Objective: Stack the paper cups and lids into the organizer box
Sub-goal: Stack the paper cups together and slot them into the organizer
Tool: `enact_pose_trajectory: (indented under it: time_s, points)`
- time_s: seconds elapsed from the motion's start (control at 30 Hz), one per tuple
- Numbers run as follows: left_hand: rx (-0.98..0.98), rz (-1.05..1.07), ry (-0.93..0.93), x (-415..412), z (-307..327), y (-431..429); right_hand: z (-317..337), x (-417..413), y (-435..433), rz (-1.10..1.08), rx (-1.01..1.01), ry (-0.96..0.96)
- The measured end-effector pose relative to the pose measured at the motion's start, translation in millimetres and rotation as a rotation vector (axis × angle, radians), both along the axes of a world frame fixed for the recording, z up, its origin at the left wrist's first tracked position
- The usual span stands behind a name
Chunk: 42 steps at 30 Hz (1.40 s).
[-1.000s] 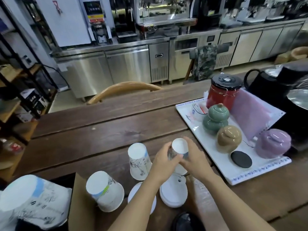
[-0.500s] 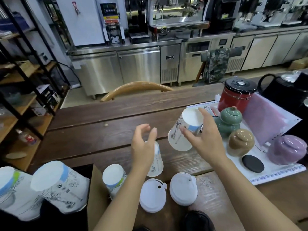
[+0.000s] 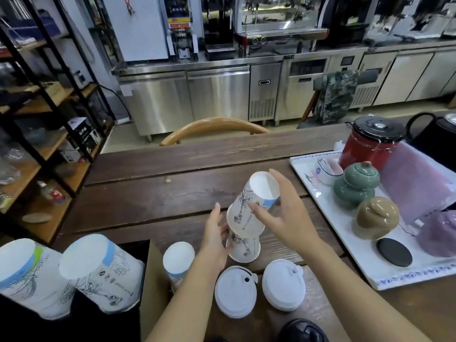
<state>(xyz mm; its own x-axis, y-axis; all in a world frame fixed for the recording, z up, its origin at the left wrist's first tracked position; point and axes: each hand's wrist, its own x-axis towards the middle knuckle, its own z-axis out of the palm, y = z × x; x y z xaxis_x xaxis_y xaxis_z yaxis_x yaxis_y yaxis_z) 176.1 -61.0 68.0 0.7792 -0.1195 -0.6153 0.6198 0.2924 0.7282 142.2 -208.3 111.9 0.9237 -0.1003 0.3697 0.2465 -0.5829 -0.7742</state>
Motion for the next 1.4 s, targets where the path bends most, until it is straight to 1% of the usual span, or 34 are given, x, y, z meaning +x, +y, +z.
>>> enact_pose_trajectory:
  time_s: [0.1, 0.23, 0.3, 0.37, 0.43, 0.53, 0.57, 0.63, 0.7, 0.73, 0.8, 0.83, 0.87, 0.9, 0.97, 1.03, 1.13, 1.23, 1.4]
  points:
    - [-0.007, -0.038, 0.002, 0.3, -5.0, -6.3, -9.5, 2.5, -1.6, 0.025, -0.045, 0.026]
    - [-0.01, -0.059, 0.018, -1.8, -10.4, -12.2, -23.9, 5.0, -9.6, 0.071, -0.094, 0.117]
    - [0.026, -0.059, 0.012, -4.5, -12.6, -13.4, -33.7, 5.0, -13.7, 0.088, -0.133, 0.166]
    - [0.104, -0.083, -0.031, -7.8, -10.6, -13.5, -46.3, 3.5, -14.6, 0.123, -0.206, 0.223]
    - [0.311, -0.175, -0.147, -10.0, -6.1, -9.2, -58.5, 1.5, -12.9, 0.135, -0.237, 0.267]
    - [0.679, -0.3, -0.509, -15.5, 6.8, 6.4, -68.4, 0.1, -9.7, 0.118, -0.203, 0.3]
    - [0.766, -0.299, -0.624, -18.7, 13.7, 13.1, -70.4, 0.7, -9.4, 0.115, -0.204, 0.304]
    - [0.94, -0.23, -0.789, -24.4, 26.1, 28.1, -74.2, 1.8, -9.3, 0.113, -0.213, 0.308]
    - [1.165, -0.188, -0.843, -27.3, 32.3, 45.0, -77.4, 1.9, -8.8, 0.107, -0.192, 0.316]
    - [1.278, -0.226, -0.81, -28.5, 32.0, 53.4, -78.9, 1.7, -8.4, 0.101, -0.174, 0.322]
    - [1.435, -0.416, -0.631, -32.2, 26.4, 67.6, -81.9, 0.8, -7.3, 0.082, -0.143, 0.32]
    - [1.447, -0.515, -0.533, -35.1, 21.8, 72.7, -83.4, 0.2, -6.9, 0.068, -0.133, 0.312]
    - [1.414, -0.573, -0.456, -38.6, 16.9, 76.3, -84.4, -0.2, -6.5, 0.055, -0.128, 0.303]
    - [1.358, -0.581, -0.409, -41.9, 12.5, 78.9, -85.1, -0.5, -6.6, 0.047, -0.133, 0.296]
    - [1.269, -0.509, -0.38, -46.3, 6.6, 82.2, -85.7, -0.5, -6.8, 0.046, -0.159, 0.278]
    - [1.234, -0.4, -0.392, -47.6, 7.2, 82.2, -86.2, -1.4, -7.9, 0.064, -0.114, 0.274]
    - [1.224, -0.196, -0.481, -46.3, 23.1, 74.9, -86.7, -6.4, -10.5, 0.087, 0.032, 0.245]
    - [1.186, 0.002, -0.63, -39.9, 51.2, 66.4, -90.6, -14.5, -14.2, 0.037, 0.051, 0.157]
    - [1.03, 0.085, -0.957, -32.0, 103.1, 41.7, -94.7, -22.4, -24.8, -0.007, 0.07, 0.102]
